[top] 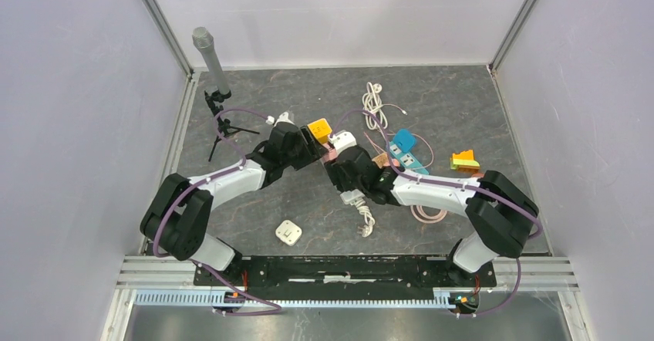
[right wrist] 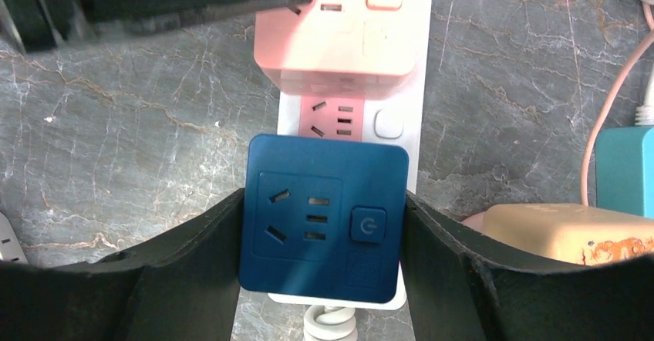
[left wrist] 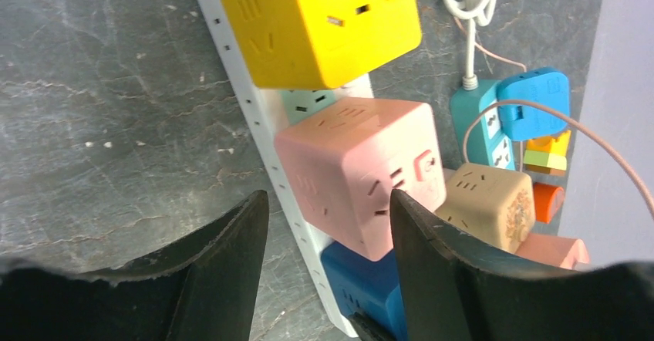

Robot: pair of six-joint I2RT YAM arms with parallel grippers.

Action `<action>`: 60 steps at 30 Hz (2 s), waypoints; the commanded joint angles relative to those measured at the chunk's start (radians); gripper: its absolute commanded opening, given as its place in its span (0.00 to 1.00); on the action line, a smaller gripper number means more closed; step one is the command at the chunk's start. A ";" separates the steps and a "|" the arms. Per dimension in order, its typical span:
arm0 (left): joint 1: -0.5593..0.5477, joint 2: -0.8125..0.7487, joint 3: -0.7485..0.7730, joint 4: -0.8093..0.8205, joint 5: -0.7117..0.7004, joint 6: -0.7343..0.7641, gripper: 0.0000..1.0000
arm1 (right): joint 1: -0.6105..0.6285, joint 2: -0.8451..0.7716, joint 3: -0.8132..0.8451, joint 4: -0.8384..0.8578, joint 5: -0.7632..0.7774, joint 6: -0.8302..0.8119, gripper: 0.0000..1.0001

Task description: Pull the plug off the socket

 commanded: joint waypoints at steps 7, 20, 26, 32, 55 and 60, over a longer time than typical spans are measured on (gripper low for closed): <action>0.009 0.015 -0.059 0.025 -0.026 -0.005 0.60 | -0.001 0.048 0.109 -0.084 0.060 0.036 0.69; 0.008 0.061 -0.064 -0.024 0.026 0.000 0.56 | -0.005 0.029 0.109 -0.040 -0.006 0.072 0.23; 0.008 0.072 -0.078 -0.032 0.017 0.011 0.54 | -0.021 0.007 0.098 0.010 -0.069 0.089 0.00; 0.008 0.076 -0.092 -0.047 -0.004 0.028 0.53 | -0.040 -0.021 0.075 0.079 -0.171 0.116 0.00; 0.008 0.123 -0.125 -0.076 -0.042 0.030 0.50 | -0.032 -0.102 0.068 0.100 -0.093 0.042 0.00; 0.008 0.120 -0.130 -0.076 -0.040 0.029 0.49 | -0.029 -0.068 0.075 0.072 -0.085 0.022 0.00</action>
